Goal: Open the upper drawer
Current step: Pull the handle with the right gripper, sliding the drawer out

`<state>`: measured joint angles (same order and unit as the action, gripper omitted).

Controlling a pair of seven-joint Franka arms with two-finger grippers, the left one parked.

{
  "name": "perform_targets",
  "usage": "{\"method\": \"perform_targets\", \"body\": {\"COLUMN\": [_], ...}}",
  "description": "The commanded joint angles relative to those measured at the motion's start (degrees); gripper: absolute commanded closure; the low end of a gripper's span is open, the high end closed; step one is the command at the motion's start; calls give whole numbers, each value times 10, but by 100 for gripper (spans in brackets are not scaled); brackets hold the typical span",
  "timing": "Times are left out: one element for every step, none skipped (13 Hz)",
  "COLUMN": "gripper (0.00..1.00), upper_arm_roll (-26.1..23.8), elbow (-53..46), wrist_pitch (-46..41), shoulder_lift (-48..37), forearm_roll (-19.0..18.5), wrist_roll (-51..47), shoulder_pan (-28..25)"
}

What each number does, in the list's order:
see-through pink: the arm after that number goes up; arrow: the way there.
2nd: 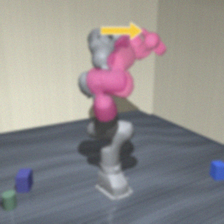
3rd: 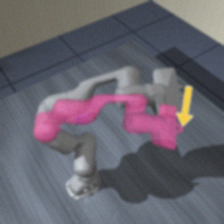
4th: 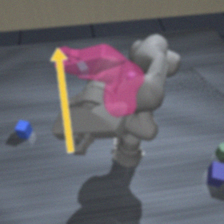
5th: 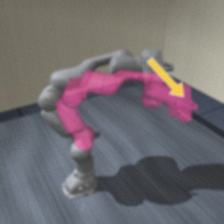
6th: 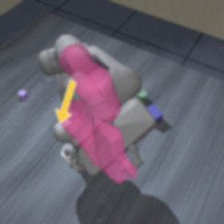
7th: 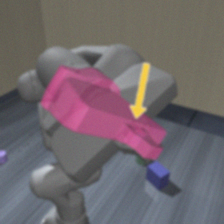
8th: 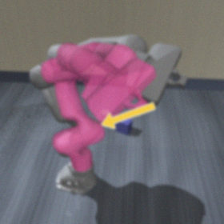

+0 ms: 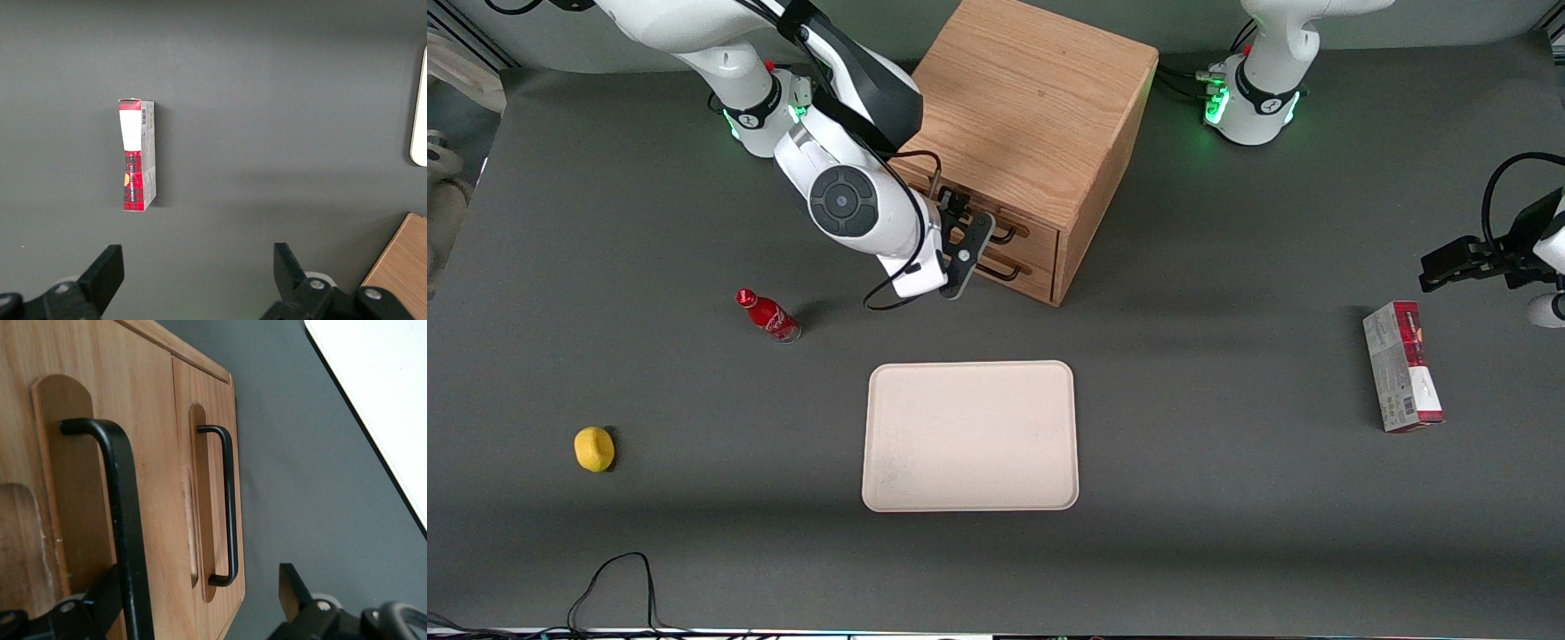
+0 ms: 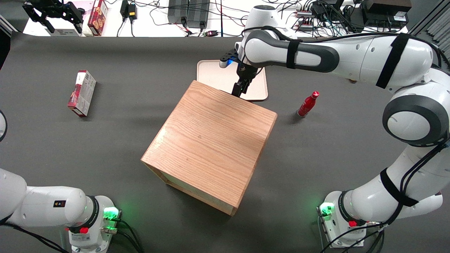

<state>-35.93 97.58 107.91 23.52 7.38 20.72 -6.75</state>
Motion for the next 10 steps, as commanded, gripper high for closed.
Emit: {"method": "perform_targets", "body": {"gripper": [0, 0, 0, 0, 0, 0, 0, 0, 0, 0], "upper_arm_roll": [2, 3, 4, 4, 5, 7, 14, 19, 23, 35], "elbow": [11, 10, 9, -4, -18, -34, -45, -51, -59, -69], "wrist_pitch": [10, 10, 10, 9, 8, 5, 5, 5, 4, 4], "shoulder_lift": [-13, -11, -9, -5, 5, 11, 14, 15, 18, 21], "forearm_roll": [-26, -37, -50, -62, -65, -67, -75, -78, -79, -82], "wrist_roll": [26, 26, 26, 25, 23, 21, 20, 20, 20, 20], "shoulder_pan": [2, 3, 3, 3, 4, 6, 5, 6, 7, 6]}}
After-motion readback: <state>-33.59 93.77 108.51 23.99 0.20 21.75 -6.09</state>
